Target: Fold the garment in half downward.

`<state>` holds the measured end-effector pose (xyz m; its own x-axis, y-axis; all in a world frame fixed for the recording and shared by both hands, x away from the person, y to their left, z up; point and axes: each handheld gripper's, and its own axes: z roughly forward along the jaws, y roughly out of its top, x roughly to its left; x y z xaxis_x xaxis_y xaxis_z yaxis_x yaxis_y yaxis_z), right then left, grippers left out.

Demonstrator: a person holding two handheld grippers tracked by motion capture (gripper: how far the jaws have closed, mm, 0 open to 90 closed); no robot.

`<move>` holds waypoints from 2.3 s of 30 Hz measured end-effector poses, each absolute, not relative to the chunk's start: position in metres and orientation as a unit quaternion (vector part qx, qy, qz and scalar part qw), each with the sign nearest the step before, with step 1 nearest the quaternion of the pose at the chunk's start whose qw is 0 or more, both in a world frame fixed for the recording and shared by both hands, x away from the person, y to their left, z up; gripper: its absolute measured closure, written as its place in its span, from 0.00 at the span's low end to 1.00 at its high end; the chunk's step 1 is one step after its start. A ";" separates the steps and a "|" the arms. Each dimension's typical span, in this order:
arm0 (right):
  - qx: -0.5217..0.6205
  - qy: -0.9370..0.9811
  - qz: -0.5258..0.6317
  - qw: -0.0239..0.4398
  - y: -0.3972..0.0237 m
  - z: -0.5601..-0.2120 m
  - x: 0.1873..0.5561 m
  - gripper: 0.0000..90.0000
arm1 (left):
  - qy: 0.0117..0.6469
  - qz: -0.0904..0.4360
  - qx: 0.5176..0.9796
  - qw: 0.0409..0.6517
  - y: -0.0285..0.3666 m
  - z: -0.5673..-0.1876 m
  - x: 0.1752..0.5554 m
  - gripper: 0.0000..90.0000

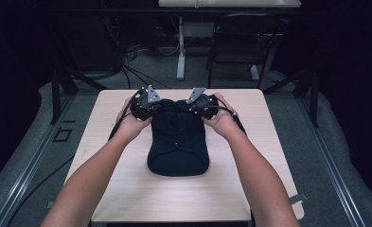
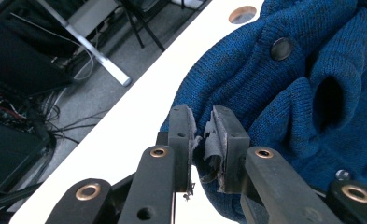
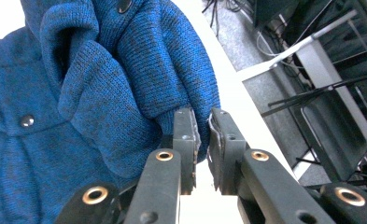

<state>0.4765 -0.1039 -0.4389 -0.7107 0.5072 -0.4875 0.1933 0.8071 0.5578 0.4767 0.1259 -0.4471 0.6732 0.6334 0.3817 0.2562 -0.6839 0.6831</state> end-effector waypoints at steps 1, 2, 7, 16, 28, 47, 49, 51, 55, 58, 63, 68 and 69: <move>0.193 0.896 0.230 0.326 -0.104 -0.439 0.476 0.90 | 0.256 0.311 0.864 0.301 0.126 -0.448 0.477 0.88; 0.194 0.896 0.234 0.325 -0.104 -0.441 0.476 0.90 | 0.254 0.310 0.866 0.299 0.125 -0.449 0.477 0.88; 0.196 0.896 0.233 0.323 -0.105 -0.443 0.477 0.90 | 0.260 0.310 0.864 0.299 0.125 -0.448 0.480 0.88; 0.208 0.864 0.269 0.372 -0.102 -0.418 0.475 0.90 | 0.254 0.373 0.833 0.319 0.124 -0.420 0.470 0.88; 0.172 0.894 0.258 0.325 -0.105 -0.468 0.440 0.90 | 0.237 0.310 0.867 0.311 0.133 -0.472 0.439 0.88; 0.165 0.903 0.264 0.296 -0.111 -0.462 0.428 0.90 | 0.239 0.268 0.873 0.331 0.141 -0.468 0.431 0.88; 0.160 0.907 0.262 0.289 -0.111 -0.462 0.423 0.90 | 0.232 0.262 0.877 0.330 0.142 -0.468 0.423 0.88; 0.158 0.910 0.258 0.285 -0.111 -0.461 0.420 0.90 | 0.227 0.261 0.880 0.326 0.142 -0.469 0.421 0.87; 0.146 0.919 0.249 0.268 -0.111 -0.465 0.407 0.90 | 0.220 0.247 0.885 0.327 0.144 -0.474 0.411 0.87; 0.134 0.925 0.239 0.263 -0.109 -0.468 0.397 0.90 | 0.207 0.240 0.892 0.322 0.144 -0.477 0.403 0.87; 0.140 0.927 0.242 0.249 -0.111 -0.472 0.387 0.90 | 0.200 0.229 0.896 0.324 0.145 -0.482 0.392 0.87; 0.137 0.930 0.234 0.250 -0.108 -0.477 0.376 0.89 | 0.197 0.219 0.900 0.321 0.147 -0.487 0.386 0.87; 0.138 0.929 0.236 0.248 -0.108 -0.479 0.374 0.89 | 0.196 0.220 0.900 0.322 0.147 -0.488 0.385 0.87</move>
<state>0.3739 -0.1083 -0.4788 -0.8386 0.3739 -0.3961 0.1397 0.8505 0.5071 0.3847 0.1474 -0.4880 0.8269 0.4938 0.2690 0.2107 -0.7157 0.6658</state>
